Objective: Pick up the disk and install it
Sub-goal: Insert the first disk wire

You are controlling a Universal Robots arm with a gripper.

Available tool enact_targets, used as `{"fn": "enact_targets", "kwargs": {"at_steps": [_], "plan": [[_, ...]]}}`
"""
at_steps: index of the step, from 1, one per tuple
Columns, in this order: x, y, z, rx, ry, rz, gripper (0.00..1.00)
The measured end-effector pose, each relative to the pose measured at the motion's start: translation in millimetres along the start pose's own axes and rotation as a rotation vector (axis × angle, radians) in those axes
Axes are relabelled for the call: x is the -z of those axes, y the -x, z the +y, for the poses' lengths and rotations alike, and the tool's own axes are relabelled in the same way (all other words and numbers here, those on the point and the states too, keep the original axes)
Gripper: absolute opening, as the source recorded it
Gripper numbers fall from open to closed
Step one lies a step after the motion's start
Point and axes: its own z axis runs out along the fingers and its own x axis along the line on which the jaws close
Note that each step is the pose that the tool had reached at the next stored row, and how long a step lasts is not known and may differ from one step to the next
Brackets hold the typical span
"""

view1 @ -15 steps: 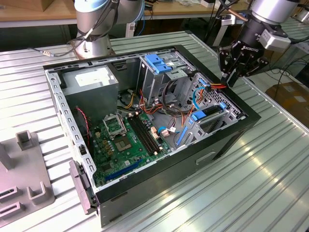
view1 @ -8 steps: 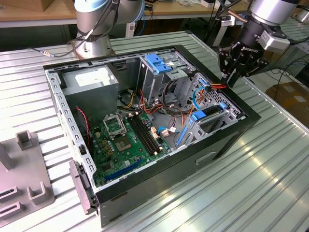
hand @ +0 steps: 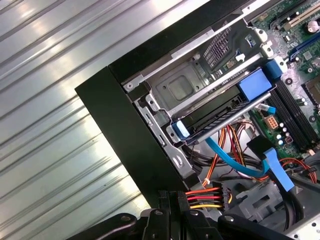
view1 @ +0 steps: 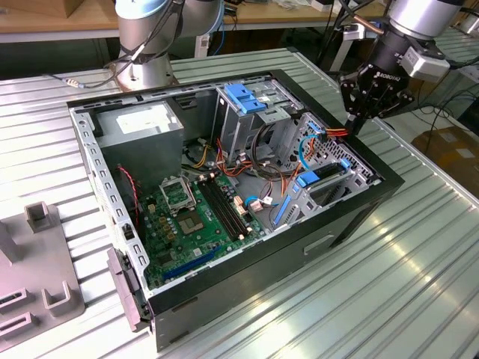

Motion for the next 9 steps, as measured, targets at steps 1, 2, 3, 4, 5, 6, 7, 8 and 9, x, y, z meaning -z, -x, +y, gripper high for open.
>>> {"fn": "enact_targets", "kwargs": {"at_steps": [1, 2, 3, 4, 5, 6, 7, 8, 9], "plan": [[0.7, 0.0, 0.0, 0.0, 0.0003, -0.0004, 0.17], [1.3, 0.0, 0.0, 0.0, 0.0007, -0.001, 0.17], [1.3, -0.1, -0.1, 0.0, 0.0008, -0.0014, 0.17], [1.4, -0.1, -0.2, 0.0, 0.001, -0.0014, 0.17], [1.4, -0.1, -0.1, 0.0, 0.001, -0.0014, 0.17], [1.4, -0.1, -0.1, 0.0, 0.0011, -0.0014, 0.17], [1.5, -0.2, -0.2, 0.0, 0.0011, -0.0013, 0.17], [1.5, 0.2, 0.1, 0.0, 0.0011, -0.0013, 0.17], [1.5, 1.3, 0.7, -0.001, 0.0012, -0.0013, 0.17]]}}
